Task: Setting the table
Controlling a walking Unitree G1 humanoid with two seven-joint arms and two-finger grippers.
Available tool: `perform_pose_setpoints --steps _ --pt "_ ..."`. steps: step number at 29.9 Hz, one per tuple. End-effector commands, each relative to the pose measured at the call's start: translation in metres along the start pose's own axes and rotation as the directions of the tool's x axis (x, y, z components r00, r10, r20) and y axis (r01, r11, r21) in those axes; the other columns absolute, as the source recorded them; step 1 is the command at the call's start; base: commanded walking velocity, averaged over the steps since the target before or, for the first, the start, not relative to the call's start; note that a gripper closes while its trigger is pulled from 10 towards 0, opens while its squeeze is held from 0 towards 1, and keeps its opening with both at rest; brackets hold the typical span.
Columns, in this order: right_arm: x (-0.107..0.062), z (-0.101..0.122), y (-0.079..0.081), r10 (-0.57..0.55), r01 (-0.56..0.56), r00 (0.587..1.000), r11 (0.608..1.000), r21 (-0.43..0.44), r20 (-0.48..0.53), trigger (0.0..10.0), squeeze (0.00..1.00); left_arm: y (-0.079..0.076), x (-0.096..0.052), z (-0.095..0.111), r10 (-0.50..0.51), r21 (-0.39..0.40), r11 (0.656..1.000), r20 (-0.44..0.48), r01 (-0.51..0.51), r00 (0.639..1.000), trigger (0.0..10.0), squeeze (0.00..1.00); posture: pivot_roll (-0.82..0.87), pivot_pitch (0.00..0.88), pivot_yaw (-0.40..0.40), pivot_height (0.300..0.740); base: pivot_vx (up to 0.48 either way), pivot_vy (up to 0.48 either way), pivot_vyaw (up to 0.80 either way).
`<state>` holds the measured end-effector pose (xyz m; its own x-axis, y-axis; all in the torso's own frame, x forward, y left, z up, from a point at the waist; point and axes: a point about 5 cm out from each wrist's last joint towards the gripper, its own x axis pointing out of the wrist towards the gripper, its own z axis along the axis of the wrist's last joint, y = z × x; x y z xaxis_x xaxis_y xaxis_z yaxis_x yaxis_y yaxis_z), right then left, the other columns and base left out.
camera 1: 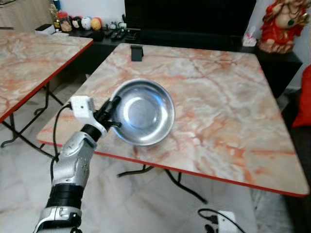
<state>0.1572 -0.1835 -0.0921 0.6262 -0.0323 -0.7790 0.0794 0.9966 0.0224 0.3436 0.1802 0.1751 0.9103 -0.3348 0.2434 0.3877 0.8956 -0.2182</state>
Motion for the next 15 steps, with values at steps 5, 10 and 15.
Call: perform_pose_setpoints --steps 5,10,15 --pt "-0.0004 -0.0032 0.0058 0.014 -0.014 1.000 1.000 0.006 -0.008 10.0 0.00 0.0050 -0.0025 0.0014 0.022 -0.006 1.000 0.010 -0.022 1.000 10.0 0.00 0.07 0.000 -0.022 0.740 0.000 -0.150 0.00" --pt "-0.0006 -0.0035 0.0056 0.012 -0.011 1.000 1.000 0.005 -0.008 10.0 0.00 0.0099 -0.0050 0.0002 0.055 -0.017 0.998 0.001 -0.055 0.998 10.0 0.00 0.07 0.000 -0.023 0.740 0.000 0.000 0.00" --pt "-0.0006 -0.0040 0.0063 0.016 -0.016 1.000 1.000 0.009 -0.011 10.0 0.00 0.0139 -0.0061 0.0020 0.081 -0.031 0.996 0.017 -0.081 0.997 10.0 0.00 0.07 0.000 -0.022 0.740 0.000 0.000 -0.26"
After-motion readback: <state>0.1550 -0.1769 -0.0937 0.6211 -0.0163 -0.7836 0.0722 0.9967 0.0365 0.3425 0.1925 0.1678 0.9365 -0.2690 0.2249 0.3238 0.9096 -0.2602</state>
